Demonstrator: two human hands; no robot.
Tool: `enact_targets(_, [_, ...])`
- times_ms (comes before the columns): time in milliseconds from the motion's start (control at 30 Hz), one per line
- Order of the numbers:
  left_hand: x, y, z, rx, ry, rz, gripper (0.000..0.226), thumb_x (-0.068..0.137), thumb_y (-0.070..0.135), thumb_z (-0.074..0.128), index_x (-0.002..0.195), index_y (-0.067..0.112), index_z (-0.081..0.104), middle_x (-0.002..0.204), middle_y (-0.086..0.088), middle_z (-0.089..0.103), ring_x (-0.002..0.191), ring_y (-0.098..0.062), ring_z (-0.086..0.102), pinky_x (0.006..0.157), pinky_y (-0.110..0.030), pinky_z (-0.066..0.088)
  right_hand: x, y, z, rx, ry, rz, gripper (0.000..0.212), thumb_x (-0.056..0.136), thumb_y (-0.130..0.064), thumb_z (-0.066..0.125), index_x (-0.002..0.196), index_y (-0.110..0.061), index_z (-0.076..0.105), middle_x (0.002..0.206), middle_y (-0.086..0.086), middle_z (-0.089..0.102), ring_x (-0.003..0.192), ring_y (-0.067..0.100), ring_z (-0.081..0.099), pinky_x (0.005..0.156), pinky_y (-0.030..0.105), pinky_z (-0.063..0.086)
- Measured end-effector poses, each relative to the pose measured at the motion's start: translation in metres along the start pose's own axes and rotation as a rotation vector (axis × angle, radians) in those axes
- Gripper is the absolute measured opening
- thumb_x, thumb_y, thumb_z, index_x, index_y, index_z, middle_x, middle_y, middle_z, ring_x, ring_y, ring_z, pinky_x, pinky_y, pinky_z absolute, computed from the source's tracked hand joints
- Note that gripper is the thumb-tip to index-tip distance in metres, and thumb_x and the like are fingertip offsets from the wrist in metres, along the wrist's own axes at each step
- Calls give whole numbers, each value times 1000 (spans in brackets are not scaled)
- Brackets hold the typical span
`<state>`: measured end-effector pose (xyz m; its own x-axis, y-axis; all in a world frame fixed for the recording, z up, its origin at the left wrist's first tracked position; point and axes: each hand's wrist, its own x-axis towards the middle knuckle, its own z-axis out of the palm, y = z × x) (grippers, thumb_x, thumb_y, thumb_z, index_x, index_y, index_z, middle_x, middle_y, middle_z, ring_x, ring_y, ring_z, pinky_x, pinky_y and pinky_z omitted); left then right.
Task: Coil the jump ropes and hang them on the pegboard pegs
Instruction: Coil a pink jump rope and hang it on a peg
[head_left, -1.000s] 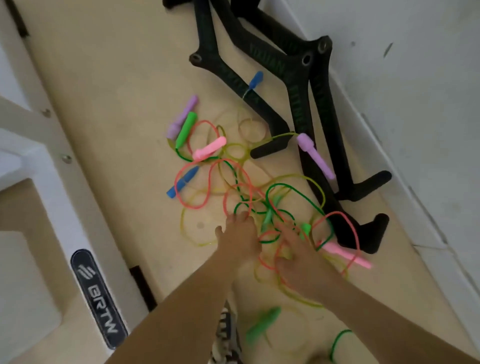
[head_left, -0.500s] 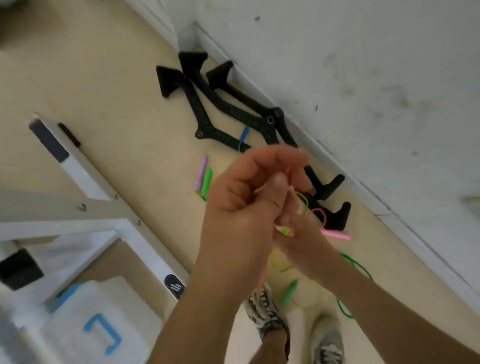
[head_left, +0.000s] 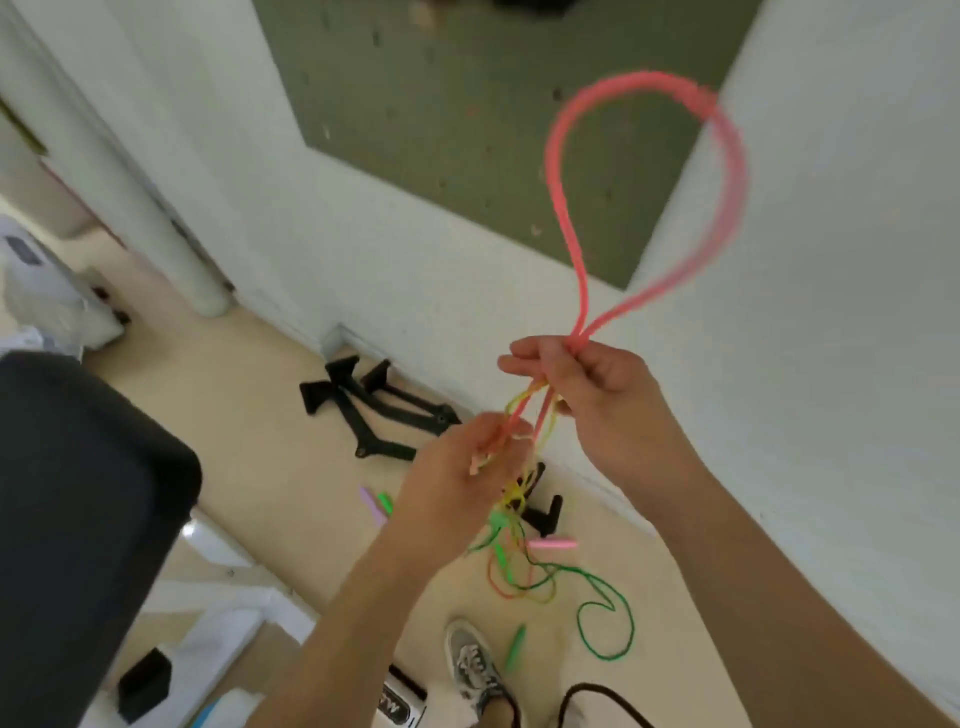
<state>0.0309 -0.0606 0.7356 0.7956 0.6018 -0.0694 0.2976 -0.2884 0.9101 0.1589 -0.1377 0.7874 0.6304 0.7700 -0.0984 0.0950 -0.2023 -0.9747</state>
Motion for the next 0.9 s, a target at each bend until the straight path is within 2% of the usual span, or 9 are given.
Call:
enact_targets(67, [-5, 46, -14, -11, 31, 5, 22, 91, 22, 63, 78, 39, 66, 64, 15, 67, 64, 3, 60, 71, -23, 49, -19, -42, -30, -130, 60, -102, 24, 100, -27, 49, 99, -21, 72, 99, -14, 71, 93, -10, 60, 82, 4, 40])
enact_targets(167, [-7, 102, -41, 20, 97, 94, 29, 83, 12, 71, 67, 37, 68, 60, 14, 67, 57, 2, 58, 66, -18, 48, -43, -86, -68, -157, 249, -148, 23, 97, -28, 54, 90, -21, 74, 81, -6, 70, 76, 4, 63, 72, 17, 48])
enact_targets(333, [8, 173, -66, -370, 21, 201, 16, 88, -2, 61, 80, 12, 61, 62, 1, 68, 61, -7, 62, 61, -14, 48, -65, -143, -97, -78, 385, -151, 28, 96, -25, 56, 84, -6, 72, 61, 8, 63, 55, 16, 59, 51, 27, 48])
enact_targets(433, [29, 189, -78, -495, 146, 240, 25, 85, -6, 62, 78, 18, 67, 66, 5, 70, 67, -10, 64, 68, -21, 54, -71, -162, -103, -85, 498, -172, 37, 99, -28, 52, 79, -2, 70, 60, 7, 62, 52, 18, 57, 51, 28, 44])
enact_targets(533, [44, 178, -103, -319, 334, 224, 31, 82, -4, 67, 74, 26, 70, 65, 12, 68, 72, -14, 61, 71, -26, 49, -81, -183, -119, 176, 674, -169, 33, 101, -23, 48, 80, -5, 67, 58, 1, 56, 46, 9, 51, 43, 20, 38])
enact_targets(633, [60, 160, -124, 310, 393, 161, 31, 84, 0, 60, 80, 30, 68, 89, 6, 71, 90, -22, 64, 80, -27, 43, -87, -201, -135, 419, 638, -149, 32, 102, -21, 45, 85, -3, 66, 61, 1, 55, 50, 11, 51, 41, 18, 35])
enact_targets(700, [62, 160, -124, 599, 240, 203, 31, 86, 3, 57, 101, 28, 67, 120, 2, 65, 108, -22, 58, 88, -28, 41, -87, -210, -136, 572, 555, -100, 33, 103, -21, 45, 84, -2, 65, 62, 3, 53, 52, 11, 49, 39, 16, 33])
enact_targets(833, [31, 207, -64, 19, -363, 326, 77, 78, 34, 75, 144, 31, 36, 145, 19, 38, 133, 3, 34, 106, -19, 29, -79, -228, -124, 759, 378, -10, 36, 103, -23, 44, 79, -1, 60, 56, 3, 49, 47, 7, 46, 35, 11, 29])
enact_targets(900, [11, 220, -22, -123, -616, 314, 67, 80, 32, 71, 138, 30, 38, 135, 12, 50, 126, 3, 44, 101, -15, 37, -73, -238, -122, 845, 331, -15, 35, 102, -22, 45, 77, -1, 58, 56, 2, 48, 45, 5, 46, 33, 9, 29])
